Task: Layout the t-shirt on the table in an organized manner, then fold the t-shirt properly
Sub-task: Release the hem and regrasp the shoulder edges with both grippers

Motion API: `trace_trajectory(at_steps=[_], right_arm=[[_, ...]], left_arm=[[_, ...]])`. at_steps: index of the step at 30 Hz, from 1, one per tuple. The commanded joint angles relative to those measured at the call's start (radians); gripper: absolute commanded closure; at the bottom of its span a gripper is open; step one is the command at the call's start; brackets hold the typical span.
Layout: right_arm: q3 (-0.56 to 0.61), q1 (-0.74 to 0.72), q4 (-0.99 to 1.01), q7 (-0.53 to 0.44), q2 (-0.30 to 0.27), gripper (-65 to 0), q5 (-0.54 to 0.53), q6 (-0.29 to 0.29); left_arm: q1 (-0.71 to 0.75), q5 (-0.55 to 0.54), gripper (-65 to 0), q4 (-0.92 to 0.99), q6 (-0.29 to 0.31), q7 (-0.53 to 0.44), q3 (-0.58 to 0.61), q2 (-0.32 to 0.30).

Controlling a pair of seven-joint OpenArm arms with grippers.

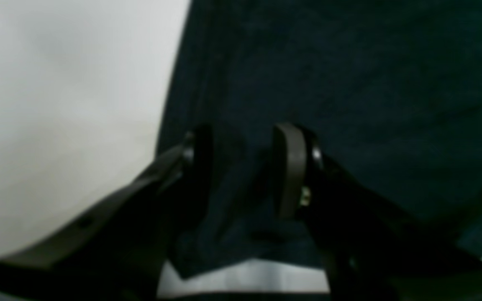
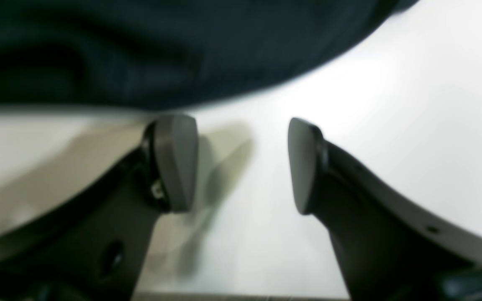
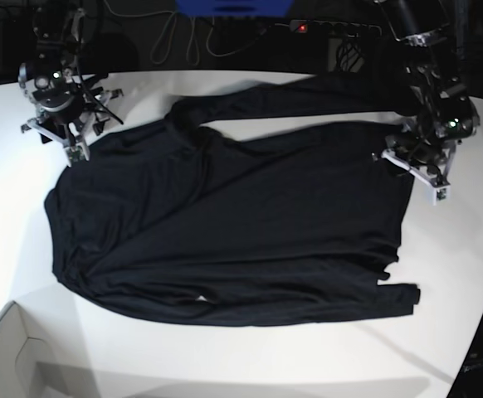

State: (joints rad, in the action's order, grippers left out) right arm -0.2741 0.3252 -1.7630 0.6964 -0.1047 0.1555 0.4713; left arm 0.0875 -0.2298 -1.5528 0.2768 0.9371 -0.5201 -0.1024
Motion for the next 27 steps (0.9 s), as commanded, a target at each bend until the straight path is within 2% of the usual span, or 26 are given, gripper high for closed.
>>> trace_trajectory(at_steps=[1,11,24,26,27], right_arm=[[-0.004,-0.008,-0.013,-0.021,-0.010,-36.3,-0.004,-0.006],[0.000,-0.031,-0.002,-0.021,0.006,-36.5,-0.004,-0.006],[0.003,-0.061,0.050,-0.024,0.035,-36.1,-0.006,-0.006],[0.003,-0.061,0.050,-0.024,0.035,-34.3,-0.006,-0.006],[0.003,-0.061,0.050,-0.025,0.035,-31.1,-0.006,-0.006]], left_arm=[[-0.016,-0.009,-23.6,-0.004,0.000,-0.020,-0.001,-0.009],[-0.028,-0.009,-23.6,0.140,0.000,-0.089,0.035,-0.064],[-0.030,-0.009,-23.6,0.147,0.000,-0.089,0.035,-0.066],[-0.030,-0.009,-23.6,0.147,0.000,-0.089,0.035,-0.066],[-0.030,-0.009,-23.6,0.147,0.000,-0.089,0.035,-0.066]])
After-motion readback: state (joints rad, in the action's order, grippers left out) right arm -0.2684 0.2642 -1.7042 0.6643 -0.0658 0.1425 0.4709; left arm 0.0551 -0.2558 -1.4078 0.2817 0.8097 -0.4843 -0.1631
